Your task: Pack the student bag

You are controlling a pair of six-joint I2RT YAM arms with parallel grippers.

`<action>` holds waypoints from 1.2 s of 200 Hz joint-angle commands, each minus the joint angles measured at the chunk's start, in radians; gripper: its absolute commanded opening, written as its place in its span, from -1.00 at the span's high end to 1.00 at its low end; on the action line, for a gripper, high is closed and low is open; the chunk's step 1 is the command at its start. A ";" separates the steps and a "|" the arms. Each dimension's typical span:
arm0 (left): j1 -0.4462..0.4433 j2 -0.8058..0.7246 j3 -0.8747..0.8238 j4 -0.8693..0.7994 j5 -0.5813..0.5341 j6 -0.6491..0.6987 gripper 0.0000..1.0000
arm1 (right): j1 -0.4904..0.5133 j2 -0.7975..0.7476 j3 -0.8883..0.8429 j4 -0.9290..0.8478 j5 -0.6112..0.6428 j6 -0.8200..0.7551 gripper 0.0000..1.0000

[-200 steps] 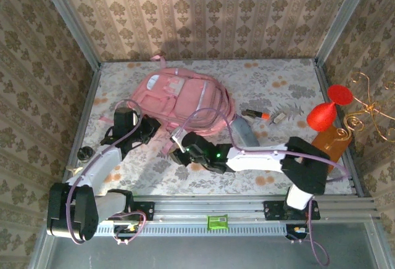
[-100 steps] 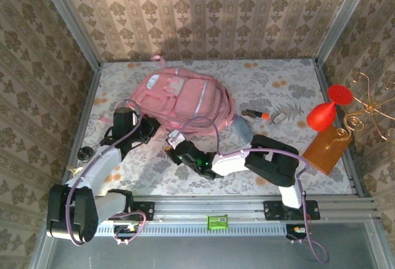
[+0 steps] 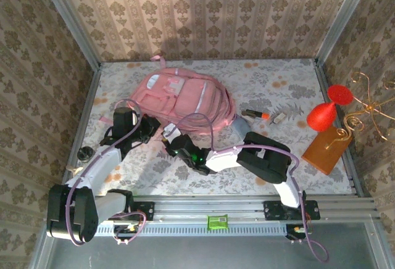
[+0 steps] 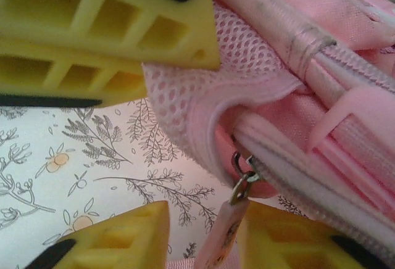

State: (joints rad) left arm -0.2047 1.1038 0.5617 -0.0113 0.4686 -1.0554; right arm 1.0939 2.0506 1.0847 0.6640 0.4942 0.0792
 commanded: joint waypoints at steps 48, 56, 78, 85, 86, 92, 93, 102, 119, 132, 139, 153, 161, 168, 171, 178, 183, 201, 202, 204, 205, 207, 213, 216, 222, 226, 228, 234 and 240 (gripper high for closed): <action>-0.012 -0.011 0.014 0.068 0.037 0.008 1.00 | -0.007 0.000 -0.016 0.057 0.066 -0.010 0.89; -0.012 -0.009 0.014 0.069 0.033 0.013 1.00 | -0.007 -0.006 -0.024 0.054 0.068 -0.002 0.92; -0.012 -0.005 0.018 0.060 0.014 0.045 1.00 | -0.008 -0.029 -0.056 0.046 0.071 0.035 1.00; -0.010 -0.004 0.019 0.054 0.003 0.061 1.00 | -0.008 -0.038 -0.067 0.042 0.070 0.053 1.00; -0.010 -0.004 0.019 0.053 0.002 0.063 1.00 | -0.008 -0.039 -0.069 0.041 0.070 0.055 1.00; -0.010 -0.003 0.020 0.048 -0.008 0.077 1.00 | -0.006 -0.047 -0.080 0.038 0.070 0.072 1.00; -0.010 -0.002 0.020 0.047 -0.011 0.079 1.00 | -0.006 -0.048 -0.082 0.037 0.070 0.074 1.00; -0.008 0.000 0.020 0.041 -0.025 0.101 1.00 | -0.004 -0.058 -0.099 0.026 0.066 0.103 1.00; -0.007 0.001 0.018 0.036 -0.042 0.140 1.00 | 0.002 -0.078 -0.122 -0.004 0.068 0.143 1.00; -0.005 0.004 0.015 0.030 -0.054 0.164 1.00 | 0.006 -0.096 -0.139 -0.029 0.073 0.174 1.00; -0.005 0.005 0.012 0.028 -0.059 0.175 1.00 | 0.008 -0.107 -0.149 -0.042 0.073 0.196 1.00; -0.004 0.008 0.007 0.026 -0.072 0.195 1.00 | 0.009 -0.131 -0.168 -0.080 0.076 0.247 1.00; -0.003 0.010 0.007 0.023 -0.077 0.206 1.00 | 0.008 -0.146 -0.178 -0.104 0.076 0.276 1.00; -0.002 0.012 0.004 0.018 -0.084 0.216 1.00 | 0.008 -0.160 -0.187 -0.129 0.079 0.302 1.00; -0.001 0.011 0.003 0.016 -0.089 0.220 1.00 | 0.008 -0.167 -0.193 -0.141 0.080 0.313 1.00; -0.001 0.010 0.000 0.011 -0.099 0.230 1.00 | 0.008 -0.183 -0.206 -0.161 0.081 0.335 1.00; 0.001 0.010 -0.003 0.010 -0.105 0.236 1.00 | 0.009 -0.196 -0.215 -0.175 0.081 0.352 1.00; 0.008 0.008 -0.012 0.001 -0.134 0.261 1.00 | 0.005 -0.244 -0.243 -0.233 0.076 0.403 1.00; 0.008 0.008 -0.012 0.001 -0.135 0.262 1.00 | 0.005 -0.248 -0.244 -0.236 0.074 0.406 1.00; 0.009 0.008 -0.014 0.002 -0.137 0.264 1.00 | 0.005 -0.254 -0.247 -0.243 0.072 0.411 1.00; 0.010 0.008 -0.015 0.002 -0.138 0.266 1.00 | 0.005 -0.257 -0.248 -0.247 0.070 0.413 1.00; 0.012 0.009 -0.015 0.001 -0.141 0.268 1.00 | 0.005 -0.263 -0.250 -0.255 0.068 0.418 1.00; 0.015 0.011 -0.017 0.000 -0.146 0.277 1.00 | -0.002 -0.283 -0.255 -0.286 0.047 0.436 1.00; 0.017 0.012 -0.018 -0.002 -0.148 0.283 1.00 | -0.005 -0.288 -0.257 -0.296 0.039 0.442 1.00; 0.023 0.014 -0.020 -0.003 -0.151 0.291 1.00 | -0.011 -0.306 -0.259 -0.329 0.017 0.462 1.00; 0.026 0.017 -0.021 -0.003 -0.154 0.295 1.00 | -0.016 -0.319 -0.259 -0.351 0.000 0.478 1.00; 0.028 0.017 -0.022 -0.003 -0.155 0.297 1.00 | -0.019 -0.325 -0.261 -0.361 -0.008 0.485 1.00; 0.033 0.020 -0.024 -0.003 -0.157 0.304 1.00 | -0.025 -0.340 -0.265 -0.391 -0.031 0.504 1.00; 0.039 0.026 -0.024 -0.001 -0.158 0.309 1.00 | -0.032 -0.362 -0.271 -0.423 -0.053 0.523 1.00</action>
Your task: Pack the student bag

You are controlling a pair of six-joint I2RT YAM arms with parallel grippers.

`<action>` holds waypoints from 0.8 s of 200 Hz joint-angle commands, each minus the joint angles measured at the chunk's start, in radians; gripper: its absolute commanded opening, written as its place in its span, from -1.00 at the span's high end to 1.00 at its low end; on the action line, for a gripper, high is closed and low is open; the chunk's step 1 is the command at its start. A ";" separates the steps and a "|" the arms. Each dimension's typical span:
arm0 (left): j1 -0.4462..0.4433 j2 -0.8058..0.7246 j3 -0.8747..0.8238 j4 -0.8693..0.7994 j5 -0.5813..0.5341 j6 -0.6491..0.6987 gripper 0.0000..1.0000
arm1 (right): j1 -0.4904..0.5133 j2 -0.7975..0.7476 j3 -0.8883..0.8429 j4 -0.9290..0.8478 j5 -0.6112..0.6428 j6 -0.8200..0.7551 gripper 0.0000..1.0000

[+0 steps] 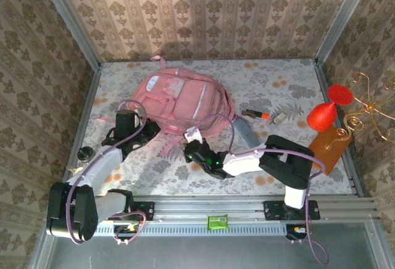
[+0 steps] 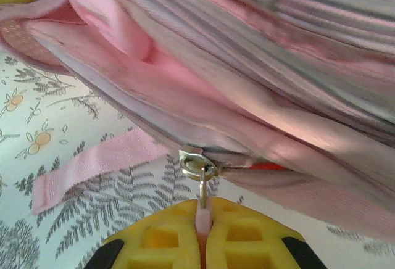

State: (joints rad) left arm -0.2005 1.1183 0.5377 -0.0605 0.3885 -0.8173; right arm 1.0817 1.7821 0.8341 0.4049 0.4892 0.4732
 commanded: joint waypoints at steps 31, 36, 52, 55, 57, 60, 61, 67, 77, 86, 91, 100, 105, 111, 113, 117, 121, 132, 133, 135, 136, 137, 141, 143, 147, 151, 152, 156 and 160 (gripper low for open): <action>0.053 0.041 -0.008 0.055 -0.091 0.106 1.00 | -0.054 -0.185 -0.061 -0.285 -0.124 0.190 1.00; 0.053 0.045 -0.008 0.055 -0.095 0.113 1.00 | -0.063 -0.202 -0.067 -0.300 -0.139 0.193 1.00; 0.058 0.061 -0.010 0.055 -0.104 0.137 1.00 | -0.102 -0.232 -0.071 -0.372 -0.197 0.199 1.00; 0.059 0.063 -0.009 0.054 -0.106 0.141 1.00 | -0.109 -0.236 -0.072 -0.381 -0.205 0.197 1.00; 0.059 0.065 -0.009 0.053 -0.106 0.142 1.00 | -0.115 -0.240 -0.073 -0.390 -0.210 0.195 1.00; 0.061 0.067 -0.007 0.051 -0.106 0.146 1.00 | -0.122 -0.244 -0.073 -0.401 -0.217 0.192 1.00; 0.061 0.068 -0.007 0.049 -0.106 0.148 1.00 | -0.125 -0.245 -0.073 -0.405 -0.219 0.191 1.00; 0.061 0.072 -0.005 0.045 -0.110 0.153 1.00 | -0.140 -0.254 -0.074 -0.426 -0.235 0.183 1.00; 0.062 0.075 -0.001 0.036 -0.122 0.164 1.00 | -0.168 -0.267 -0.076 -0.452 -0.261 0.165 1.00; 0.065 0.077 0.001 0.028 -0.133 0.174 1.00 | -0.191 -0.272 -0.077 -0.471 -0.287 0.142 1.00; 0.064 0.077 0.002 0.025 -0.139 0.179 1.00 | -0.206 -0.273 -0.075 -0.481 -0.301 0.128 1.00; 0.067 0.076 0.005 0.018 -0.151 0.186 1.00 | -0.226 -0.272 -0.072 -0.493 -0.323 0.100 1.00; 0.067 0.076 0.006 0.014 -0.155 0.191 1.00 | -0.237 -0.272 -0.069 -0.501 -0.332 0.086 1.00; 0.067 0.075 0.009 0.012 -0.160 0.195 1.00 | -0.249 -0.271 -0.066 -0.511 -0.342 0.070 1.00; 0.067 0.075 0.011 0.009 -0.162 0.197 1.00 | -0.252 -0.270 -0.064 -0.513 -0.345 0.063 1.00; 0.067 0.076 0.013 0.006 -0.166 0.199 1.00 | -0.258 -0.268 -0.063 -0.513 -0.352 0.049 1.00; 0.068 0.075 0.015 0.002 -0.170 0.200 1.00 | -0.266 -0.267 -0.059 -0.517 -0.364 0.036 1.00; 0.069 0.077 0.021 -0.002 -0.174 0.206 1.00 | -0.276 -0.267 -0.052 -0.517 -0.388 0.011 1.00; 0.069 0.077 0.022 -0.003 -0.174 0.207 1.00 | -0.276 -0.267 -0.051 -0.515 -0.390 0.008 1.00; 0.069 0.077 0.022 -0.003 -0.174 0.207 1.00 | -0.278 -0.269 -0.051 -0.511 -0.396 0.001 1.00; 0.068 0.077 0.023 -0.003 -0.173 0.207 1.00 | -0.278 -0.269 -0.051 -0.509 -0.399 -0.002 1.00; 0.068 0.078 0.023 -0.003 -0.173 0.207 1.00 | -0.279 -0.268 -0.050 -0.508 -0.402 -0.004 1.00; 0.069 0.079 0.025 -0.004 -0.171 0.206 1.00 | -0.278 -0.271 -0.049 -0.503 -0.411 -0.015 1.00; 0.069 0.080 0.026 -0.005 -0.170 0.207 1.00 | -0.279 -0.271 -0.048 -0.500 -0.416 -0.020 1.00; 0.069 0.081 0.028 -0.004 -0.168 0.207 1.00 | -0.278 -0.272 -0.045 -0.496 -0.423 -0.027 1.00; 0.068 0.082 0.029 -0.003 -0.165 0.208 1.00 | -0.278 -0.274 -0.043 -0.493 -0.434 -0.036 1.00; 0.068 0.083 0.029 -0.002 -0.165 0.209 1.00 | -0.279 -0.273 -0.043 -0.492 -0.436 -0.037 1.00; 0.069 0.085 0.030 0.000 -0.161 0.210 1.00 | -0.278 -0.275 -0.041 -0.487 -0.448 -0.047 1.00; 0.068 0.084 0.028 0.005 -0.157 0.212 1.00 | -0.278 -0.277 -0.039 -0.483 -0.457 -0.054 1.00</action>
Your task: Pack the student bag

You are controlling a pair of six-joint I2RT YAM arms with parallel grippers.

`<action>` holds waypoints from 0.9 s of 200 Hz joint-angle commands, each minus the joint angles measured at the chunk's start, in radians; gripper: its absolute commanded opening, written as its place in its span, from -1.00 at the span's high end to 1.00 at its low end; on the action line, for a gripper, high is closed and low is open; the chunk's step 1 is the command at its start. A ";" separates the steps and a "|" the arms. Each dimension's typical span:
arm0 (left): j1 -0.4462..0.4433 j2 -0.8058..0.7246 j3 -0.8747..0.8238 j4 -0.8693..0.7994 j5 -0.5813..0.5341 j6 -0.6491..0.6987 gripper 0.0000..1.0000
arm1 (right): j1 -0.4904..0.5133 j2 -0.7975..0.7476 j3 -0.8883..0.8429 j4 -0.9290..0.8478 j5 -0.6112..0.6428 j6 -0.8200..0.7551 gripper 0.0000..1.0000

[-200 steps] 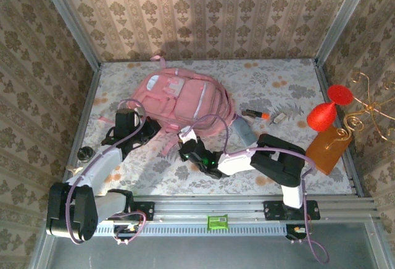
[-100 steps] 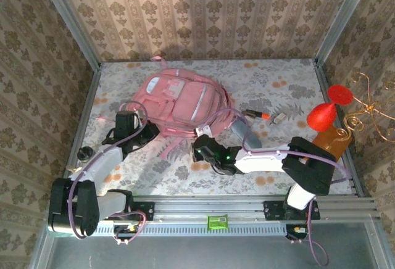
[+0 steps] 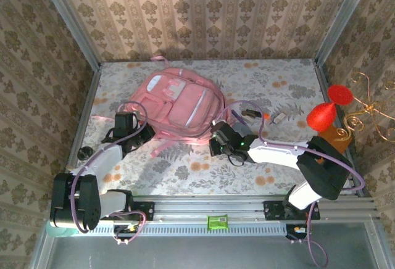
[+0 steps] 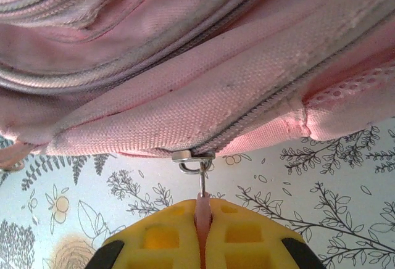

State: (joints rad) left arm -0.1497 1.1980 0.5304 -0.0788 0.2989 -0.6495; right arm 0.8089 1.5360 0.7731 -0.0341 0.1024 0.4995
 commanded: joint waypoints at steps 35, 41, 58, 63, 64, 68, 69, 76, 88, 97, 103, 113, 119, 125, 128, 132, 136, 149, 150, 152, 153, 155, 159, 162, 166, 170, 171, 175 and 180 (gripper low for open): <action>0.010 -0.032 0.013 0.064 -0.069 0.070 0.37 | -0.006 -0.031 0.038 0.017 -0.172 -0.088 1.00; 0.007 -0.047 0.011 0.063 -0.075 0.075 0.28 | -0.006 -0.031 0.042 0.025 -0.189 -0.084 1.00; -0.016 -0.101 0.016 0.052 -0.087 0.096 0.13 | -0.005 -0.035 0.055 0.041 -0.223 -0.069 1.00; -0.024 -0.117 0.020 0.046 -0.091 0.103 0.10 | -0.006 -0.037 0.059 0.044 -0.230 -0.067 1.00; -0.028 -0.120 0.021 0.044 -0.091 0.105 0.09 | -0.007 -0.037 0.060 0.044 -0.232 -0.065 1.00; -0.038 -0.132 0.026 0.039 -0.093 0.113 0.06 | -0.007 -0.041 0.063 0.044 -0.239 -0.064 1.00; -0.040 -0.135 0.027 0.036 -0.093 0.115 0.05 | -0.007 -0.041 0.065 0.045 -0.240 -0.063 1.00; -0.063 -0.154 0.034 0.030 -0.093 0.135 0.00 | -0.007 -0.046 0.072 0.046 -0.249 -0.059 1.00; -0.123 -0.181 0.048 0.028 -0.094 0.182 -0.05 | -0.011 -0.057 0.082 0.049 -0.270 -0.048 1.00; -0.170 -0.200 0.056 0.029 -0.085 0.233 -0.07 | -0.015 -0.064 0.089 0.052 -0.287 -0.040 1.00; -0.203 -0.212 0.060 0.033 -0.084 0.263 -0.09 | -0.017 -0.069 0.092 0.054 -0.300 -0.034 1.00; -0.260 -0.234 0.063 0.043 -0.089 0.311 -0.11 | -0.023 -0.074 0.102 0.054 -0.319 -0.022 1.00; -0.293 -0.240 0.062 0.058 -0.089 0.343 -0.11 | -0.028 -0.078 0.108 0.056 -0.332 -0.017 1.00; -0.331 -0.247 0.056 0.073 -0.090 0.375 -0.12 | -0.034 -0.082 0.111 0.057 -0.343 -0.009 1.00; -0.344 -0.250 0.052 0.080 -0.089 0.392 -0.12 | -0.035 -0.082 0.114 0.058 -0.348 -0.007 1.00; -0.366 -0.253 0.048 0.094 -0.088 0.417 -0.13 | -0.040 -0.085 0.117 0.059 -0.357 -0.002 1.00; -0.385 -0.256 0.042 0.105 -0.087 0.441 -0.13 | -0.043 -0.087 0.119 0.059 -0.364 0.001 1.00; -0.439 -0.264 0.021 0.148 -0.090 0.502 -0.15 | -0.056 -0.093 0.128 0.059 -0.388 0.015 1.00; -0.441 -0.265 0.019 0.151 -0.089 0.506 -0.15 | -0.056 -0.094 0.129 0.059 -0.389 0.016 1.00; -0.448 -0.267 0.016 0.158 -0.088 0.513 -0.15 | -0.058 -0.095 0.129 0.059 -0.392 0.018 1.00; -0.453 -0.268 0.014 0.161 -0.088 0.518 -0.15 | -0.059 -0.095 0.130 0.059 -0.395 0.018 1.00; -0.460 -0.269 0.010 0.168 -0.087 0.526 -0.16 | -0.061 -0.096 0.132 0.059 -0.398 0.019 1.00; -0.476 -0.271 0.002 0.180 -0.087 0.538 -0.16 | -0.065 -0.099 0.134 0.059 -0.406 0.024 1.00; -0.486 -0.273 -0.004 0.189 -0.087 0.552 -0.17 | -0.070 -0.101 0.135 0.060 -0.410 0.027 1.00; -0.500 -0.274 -0.012 0.201 -0.088 0.567 -0.17 | -0.072 -0.102 0.139 0.060 -0.417 0.031 1.00; -0.515 -0.274 -0.017 0.206 -0.093 0.584 -0.18 | -0.076 -0.105 0.140 0.060 -0.422 0.034 1.00; -0.517 -0.274 -0.018 0.206 -0.095 0.588 -0.18 | -0.077 -0.105 0.141 0.060 -0.423 0.034 1.00; -0.534 -0.273 -0.022 0.207 -0.109 0.607 -0.19 | -0.080 -0.107 0.143 0.059 -0.429 0.037 1.00; -0.552 -0.269 -0.024 0.205 -0.127 0.629 -0.19 | -0.083 -0.108 0.144 0.059 -0.434 0.040 1.00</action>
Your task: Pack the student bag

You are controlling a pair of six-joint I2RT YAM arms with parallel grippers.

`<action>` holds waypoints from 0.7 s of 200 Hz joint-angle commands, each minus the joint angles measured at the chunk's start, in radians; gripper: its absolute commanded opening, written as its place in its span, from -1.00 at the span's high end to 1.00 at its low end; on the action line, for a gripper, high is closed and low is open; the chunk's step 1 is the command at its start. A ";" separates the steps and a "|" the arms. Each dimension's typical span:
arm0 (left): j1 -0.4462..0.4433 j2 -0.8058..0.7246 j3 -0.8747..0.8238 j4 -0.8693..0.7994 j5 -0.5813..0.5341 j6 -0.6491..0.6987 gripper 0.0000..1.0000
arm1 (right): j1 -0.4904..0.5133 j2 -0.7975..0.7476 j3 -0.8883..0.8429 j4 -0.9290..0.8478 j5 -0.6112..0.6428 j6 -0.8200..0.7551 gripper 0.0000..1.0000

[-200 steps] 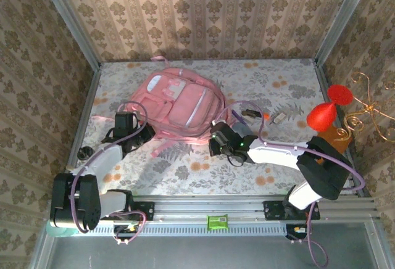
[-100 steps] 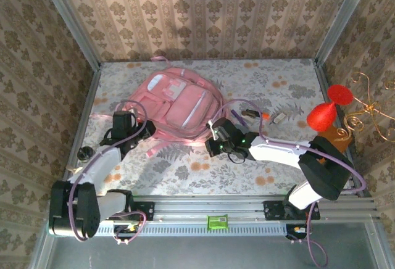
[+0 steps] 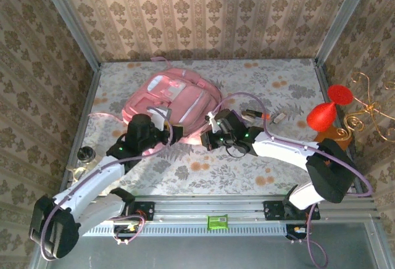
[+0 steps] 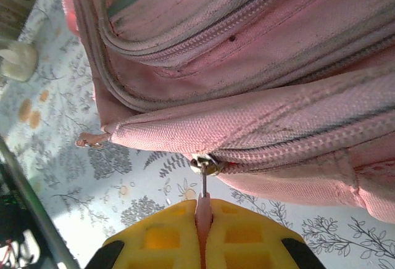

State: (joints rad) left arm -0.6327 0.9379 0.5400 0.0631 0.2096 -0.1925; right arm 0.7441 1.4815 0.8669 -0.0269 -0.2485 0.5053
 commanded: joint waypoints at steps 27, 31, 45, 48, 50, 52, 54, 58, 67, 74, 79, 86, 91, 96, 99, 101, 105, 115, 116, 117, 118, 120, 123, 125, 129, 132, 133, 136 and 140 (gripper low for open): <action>-0.126 0.036 -0.021 0.023 -0.147 0.272 -0.34 | -0.030 -0.059 0.066 0.045 -0.114 0.044 1.00; -0.130 0.044 -0.016 0.015 -0.162 0.287 -0.35 | -0.031 -0.061 0.068 0.045 -0.119 0.045 1.00; -0.134 0.079 0.006 -0.004 -0.190 0.314 -0.36 | -0.031 -0.064 0.070 0.045 -0.126 0.048 1.00; -0.133 0.085 0.009 -0.007 -0.191 0.318 -0.37 | -0.031 -0.064 0.072 0.046 -0.127 0.049 1.00; -0.134 0.090 0.011 -0.008 -0.191 0.321 -0.36 | -0.032 -0.064 0.073 0.044 -0.127 0.049 1.00; -0.134 0.095 0.015 -0.011 -0.191 0.322 -0.36 | -0.032 -0.065 0.073 0.044 -0.128 0.049 1.00; -0.134 0.100 0.018 -0.012 -0.191 0.325 -0.36 | -0.032 -0.066 0.075 0.043 -0.129 0.049 1.00; -0.134 0.109 0.022 -0.012 -0.190 0.330 -0.36 | -0.032 -0.067 0.075 0.041 -0.130 0.047 1.00; -0.134 0.129 0.031 -0.009 -0.188 0.340 -0.36 | -0.033 -0.069 0.076 0.036 -0.130 0.046 1.00; -0.134 0.147 0.036 -0.006 -0.188 0.347 -0.35 | -0.034 -0.072 0.077 0.033 -0.132 0.044 1.00; -0.133 0.158 0.040 -0.003 -0.190 0.351 -0.34 | -0.034 -0.074 0.076 0.033 -0.133 0.045 1.00; -0.134 0.175 0.048 0.000 -0.195 0.355 -0.32 | -0.034 -0.075 0.078 0.034 -0.136 0.043 1.00; -0.134 0.188 0.053 0.001 -0.199 0.359 -0.29 | -0.034 -0.075 0.077 0.034 -0.139 0.041 1.00; -0.134 0.200 0.058 0.004 -0.203 0.361 -0.27 | -0.035 -0.075 0.078 0.034 -0.143 0.041 1.00; -0.134 0.207 0.062 0.007 -0.204 0.361 -0.26 | -0.034 -0.075 0.078 0.034 -0.144 0.041 1.00; -0.134 0.212 0.063 0.009 -0.205 0.362 -0.25 | -0.034 -0.075 0.079 0.034 -0.147 0.040 1.00; -0.134 0.220 0.066 0.012 -0.206 0.363 -0.23 | -0.034 -0.076 0.079 0.034 -0.148 0.039 1.00; -0.132 0.239 0.076 0.018 -0.208 0.366 -0.16 | -0.034 -0.075 0.078 0.033 -0.152 0.037 1.00; -0.132 0.240 0.077 0.019 -0.208 0.366 -0.15 | -0.034 -0.075 0.078 0.032 -0.152 0.036 1.00; -0.132 0.242 0.078 0.020 -0.208 0.366 -0.14 | -0.034 -0.075 0.078 0.032 -0.152 0.036 1.00; -0.133 0.243 0.079 0.020 -0.208 0.366 -0.14 | -0.034 -0.075 0.079 0.031 -0.153 0.036 1.00; -0.132 0.245 0.079 0.021 -0.206 0.366 -0.12 | -0.034 -0.075 0.079 0.030 -0.151 0.034 1.00; -0.133 0.249 0.082 0.022 -0.206 0.366 -0.08 | -0.034 -0.076 0.079 0.027 -0.150 0.032 1.00; -0.133 0.251 0.084 0.022 -0.205 0.367 -0.06 | -0.035 -0.077 0.079 0.025 -0.148 0.030 1.00; -0.131 0.255 0.085 0.022 -0.204 0.369 0.00 | -0.035 -0.077 0.078 0.019 -0.144 0.026 1.00; -0.131 0.256 0.087 0.021 -0.203 0.368 0.04 | -0.035 -0.079 0.079 0.012 -0.140 0.023 1.00; -0.130 0.257 0.088 0.021 -0.203 0.368 0.06 | -0.035 -0.080 0.079 0.009 -0.139 0.022 1.00; -0.131 0.258 0.089 0.019 -0.203 0.367 0.10 | -0.035 -0.081 0.079 0.003 -0.134 0.015 1.00; -0.130 0.259 0.088 0.019 -0.203 0.366 0.17 | -0.035 -0.082 0.080 -0.008 -0.127 0.008 1.00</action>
State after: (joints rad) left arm -0.7597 1.1782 0.5896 0.0601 0.0242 0.1516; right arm 0.7029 1.4593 0.8913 -0.0391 -0.3302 0.5495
